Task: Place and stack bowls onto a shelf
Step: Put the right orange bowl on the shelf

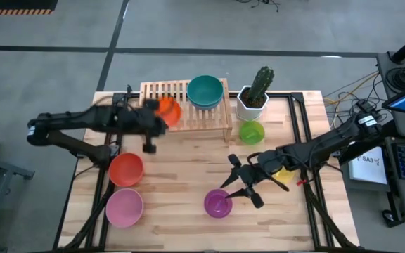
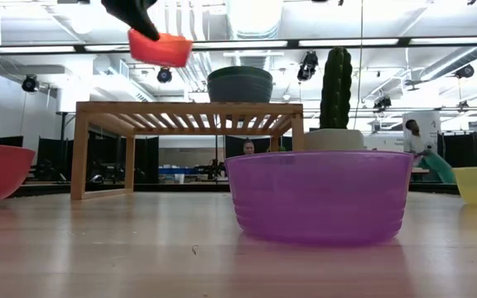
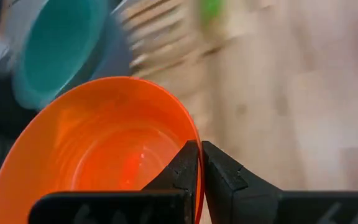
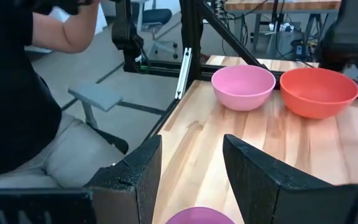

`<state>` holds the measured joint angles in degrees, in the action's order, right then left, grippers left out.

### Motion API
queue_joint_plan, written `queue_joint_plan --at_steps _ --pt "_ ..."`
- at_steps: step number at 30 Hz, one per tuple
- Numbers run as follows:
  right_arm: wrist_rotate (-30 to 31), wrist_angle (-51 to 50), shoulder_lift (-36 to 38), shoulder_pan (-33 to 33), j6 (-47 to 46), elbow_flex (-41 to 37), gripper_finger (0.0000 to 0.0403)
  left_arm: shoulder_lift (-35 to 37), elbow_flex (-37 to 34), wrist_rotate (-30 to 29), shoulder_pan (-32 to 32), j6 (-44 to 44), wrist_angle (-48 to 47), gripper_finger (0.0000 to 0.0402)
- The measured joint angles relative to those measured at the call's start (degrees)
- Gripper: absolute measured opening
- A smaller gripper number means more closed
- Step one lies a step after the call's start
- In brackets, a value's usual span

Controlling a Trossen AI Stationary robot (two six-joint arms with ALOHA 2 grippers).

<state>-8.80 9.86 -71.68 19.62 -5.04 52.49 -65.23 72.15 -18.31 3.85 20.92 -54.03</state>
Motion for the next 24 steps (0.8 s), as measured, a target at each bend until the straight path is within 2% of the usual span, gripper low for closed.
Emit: queue_joint_plan --at_steps 4,8,11,15,24 --pt "-0.04 4.87 -0.44 0.0 -1.7 -3.26 0.0162 3.7 -3.9 3.07 11.85 -0.08 2.73 0.0" --pt "-0.04 6.94 -0.42 0.0 -1.93 -4.56 0.0162 4.19 -8.4 12.39 23.07 0.43 8.65 0.0" --pt "-0.04 7.66 -0.42 -0.02 -2.01 -4.63 0.0162 3.25 -10.71 15.68 28.51 0.73 14.25 0.0" --pt "-0.02 7.71 -0.44 -0.02 -2.01 -4.52 0.0162 0.64 -11.23 16.26 31.42 0.62 16.57 0.0" --pt "-0.04 7.65 -0.44 -0.02 -1.85 -4.48 0.0162 -4.53 -11.22 16.4 31.72 -3.51 17.9 0.0"
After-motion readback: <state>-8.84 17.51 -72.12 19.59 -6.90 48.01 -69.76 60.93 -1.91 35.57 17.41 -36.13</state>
